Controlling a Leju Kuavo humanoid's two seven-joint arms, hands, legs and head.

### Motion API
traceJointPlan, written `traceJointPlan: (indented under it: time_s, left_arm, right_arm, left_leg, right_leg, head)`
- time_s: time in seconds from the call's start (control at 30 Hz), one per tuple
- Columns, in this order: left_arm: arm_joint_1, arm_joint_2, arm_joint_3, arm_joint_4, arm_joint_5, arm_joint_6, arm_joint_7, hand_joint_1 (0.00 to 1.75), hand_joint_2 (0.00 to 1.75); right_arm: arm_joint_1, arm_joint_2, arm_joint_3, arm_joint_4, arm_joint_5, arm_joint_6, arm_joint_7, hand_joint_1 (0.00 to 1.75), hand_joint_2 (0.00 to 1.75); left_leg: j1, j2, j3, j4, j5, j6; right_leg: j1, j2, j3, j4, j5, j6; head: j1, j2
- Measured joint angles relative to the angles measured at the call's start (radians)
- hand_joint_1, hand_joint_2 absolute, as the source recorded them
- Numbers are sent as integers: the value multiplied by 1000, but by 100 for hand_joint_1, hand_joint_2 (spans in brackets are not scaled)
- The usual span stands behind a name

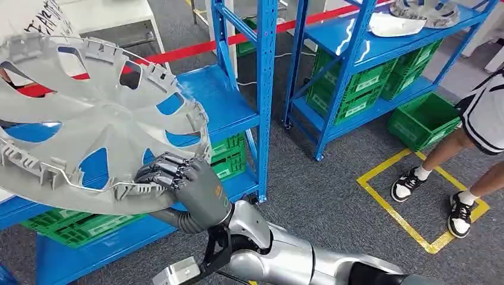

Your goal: Take the parts from the cabinet and place them on the table.

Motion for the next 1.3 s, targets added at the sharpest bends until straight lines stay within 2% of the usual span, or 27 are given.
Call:
traceJointPlan:
  time_s: [0.03, 0.07, 0.1, 0.13, 0.17, 0.2, 0.23, 0.3, 0.37, 0.5, 0.57, 0.63, 0.67, 0.7, 0.77, 0.8, 0.83, 0.87, 0.9, 1.0, 1.03, 1.07, 1.13, 1.17, 1.2, 1.27, 1.3]
  left_arm:
    - [-2, 0, 0, 0, 0, 0, 0, 0, 175]
    - [-2, 2, 0, -1, 1, 0, -2, 0, 175]
    - [-1, 2, 0, -1, 2, 0, -4, 0, 175]
    - [-1, 2, 0, -1, 2, 0, -5, 0, 175]
    - [-2, 2, 0, -1, 2, 0, -6, 0, 175]
    - [-1, 2, 0, -1, 1, -1, -6, 0, 175]
    - [0, 2, 0, -1, 1, -2, -6, 0, 175]
    - [4, 1, 0, 0, 3, -2, -6, 0, 175]
    - [3, 1, 0, 0, 11, -2, -5, 0, 175]
    - [5, 2, 1, 0, 19, 3, 2, 0, 175]
    - [7, 2, 1, 0, 22, 8, 3, 0, 175]
    - [6, 2, 1, 0, 22, 8, 4, 0, 175]
    - [6, 2, 1, 0, 21, 8, 4, 0, 175]
    - [5, 2, 1, 0, 19, 8, 3, 0, 175]
    - [5, 3, 1, 0, 12, 9, 3, 0, 175]
    - [4, 3, 1, 0, 11, 8, 3, 0, 175]
    - [3, 4, 1, 0, 10, 9, 3, 0, 175]
    - [0, 4, 1, -1, 9, 8, 3, 0, 175]
    - [-1, 5, 1, -1, 9, 8, 3, 0, 175]
    - [-2, 4, 1, 0, 7, 8, 7, 0, 175]
    - [1, 2, 1, 1, 6, 8, 10, 0, 175]
    - [0, 3, 1, 1, 5, 8, 13, 0, 175]
    - [1, 5, 2, 0, 1, 9, 15, 0, 175]
    - [0, 5, 2, 0, -1, 9, 15, 0, 175]
    - [0, 5, 2, 0, -3, 9, 17, 0, 175]
    - [2, 5, 2, 0, -8, 9, 19, 0, 175]
    - [2, 4, 2, 1, -10, 9, 21, 0, 175]
  right_arm:
    - [1, 0, 0, 0, 0, 0, 1, 175, 175]
    - [2, 0, -3, 0, 0, 0, 0, 175, 175]
    - [4, -1, -6, 0, 0, 0, 0, 175, 175]
    - [7, -3, -10, 0, 0, 0, 1, 175, 175]
    - [11, -6, -13, 0, 0, -1, 1, 175, 175]
    - [15, -13, -17, 0, -2, -3, 1, 175, 175]
    - [22, -20, -20, 0, -3, -8, 0, 175, 175]
    - [33, -38, -31, 0, -13, -21, -8, 175, 175]
    - [34, -44, -35, 0, -17, -26, -9, 175, 175]
    - [37, -47, -43, -2, -14, -16, 2, 175, 175]
    - [36, -46, -43, -2, -10, -12, 4, 175, 175]
    - [37, -45, -45, -3, -5, -9, 11, 175, 175]
    - [39, -45, -47, -3, -1, -8, 14, 175, 175]
    - [41, -45, -49, -3, 0, -8, 15, 175, 175]
    - [47, -45, -51, -3, 4, -8, 15, 175, 175]
    - [50, -45, -53, -3, 5, -8, 15, 175, 175]
    - [51, -45, -55, -3, 5, -8, 15, 175, 175]
    - [52, -44, -57, -3, 5, -8, 15, 175, 175]
    - [53, -44, -62, -5, 6, -8, 15, 175, 175]
    - [56, -43, -65, -5, 13, -8, 12, 175, 175]
    - [57, -43, -65, -5, 13, -7, 11, 175, 175]
    - [59, -43, -67, -6, 14, -7, 11, 175, 175]
    - [60, -43, -69, -6, 14, -7, 12, 175, 175]
    - [63, -43, -70, -6, 14, -7, 13, 175, 175]
    - [68, -43, -71, -6, 18, -7, 14, 175, 175]
    - [76, -43, -75, -6, 21, -7, 17, 175, 175]
    - [79, -43, -77, -6, 21, -7, 18, 175, 175]
  left_leg:
    - [-2, 2, -14, 1, 11, 9]
    - [-1, 4, -31, 1, 24, 16]
    - [-2, 4, -46, 2, 36, 16]
    - [-3, 4, -61, 3, 51, 18]
    - [-4, 5, -80, 6, 66, 18]
    - [-5, 5, -100, 9, 78, 17]
    - [-4, 5, -122, 15, 90, 15]
    - [-4, 5, -158, 30, 108, 9]
    - [-9, 3, -182, 45, 121, -3]
    - [-5, 2, -182, 31, 161, -29]
    - [-1, 1, -198, 65, 89, -40]
    - [2, 1, -235, 211, -50, -53]
    - [2, 1, -245, 283, -85, -55]
    - [2, 1, -243, 337, -87, -57]
    - [3, 1, -189, 317, -22, -55]
    - [3, 1, -133, 253, 9, -52]
    - [3, 0, -66, 169, 16, -48]
    - [2, -1, 6, 75, -19, -42]
    - [-4, -3, 51, -2, -46, -34]
    - [-10, -4, 21, 3, -28, -7]
    - [0, 3, 12, -5, -11, 4]
    - [-4, 6, -1, -4, 1, 14]
    - [-5, 7, -36, 0, 27, 22]
    - [-7, 7, -51, 3, 41, 23]
    - [-8, 8, -72, 6, 57, 23]
    - [-8, 8, -112, 17, 80, 19]
    - [-8, 9, -133, 24, 89, 17]
  right_leg:
    - [0, 3, -16, 22, -45, 2]
    - [-1, 3, -37, 74, -114, 3]
    - [-2, 3, -55, 143, -175, 5]
    - [-2, 2, -72, 222, -221, 8]
    - [-1, 3, -80, 285, -233, 10]
    - [-1, 3, -74, 317, -213, 10]
    - [-1, 3, -43, 305, -169, 9]
    - [-2, 2, 69, 177, -112, 4]
    - [5, 3, 180, 13, -188, -3]
    - [6, 3, 156, -2, -164, -27]
    - [1, -1, 135, -4, -142, -42]
    - [1, -2, 100, -3, -113, -46]
    - [2, -2, 88, -2, -100, -45]
    - [2, -2, 69, -1, -85, -43]
    - [2, -4, 36, 0, -60, -39]
    - [1, -4, 22, 0, -48, -36]
    - [1, -4, 11, 0, -37, -32]
    - [3, -4, 7, 1, -28, -27]
    - [5, -5, 3, 2, -18, -21]
    - [3, -8, 3, -15, 18, 1]
    - [-1, -6, -6, -13, 20, 6]
    - [1, -3, -15, 10, -30, 9]
    - [-1, -2, -50, 140, -168, 14]
    - [-1, -2, -67, 221, -216, 16]
    - [-1, -1, -72, 286, -227, 17]
    - [-1, -1, -34, 296, -167, 15]
    - [-1, -1, 17, 241, -133, 12]
  head:
    - [0, 0]
    - [4, 0]
    - [5, 0]
    - [5, 0]
    - [5, 0]
    - [6, 0]
    - [5, 0]
    - [6, 0]
    - [9, 0]
    - [9, 0]
    - [8, 0]
    - [7, 0]
    - [6, 0]
    - [7, 0]
    - [7, 0]
    - [6, 0]
    - [7, 0]
    - [7, 0]
    - [8, 0]
    - [6, 0]
    - [4, 0]
    - [5, 0]
    - [7, 0]
    - [6, 0]
    - [7, 0]
    - [8, 0]
    - [8, 0]
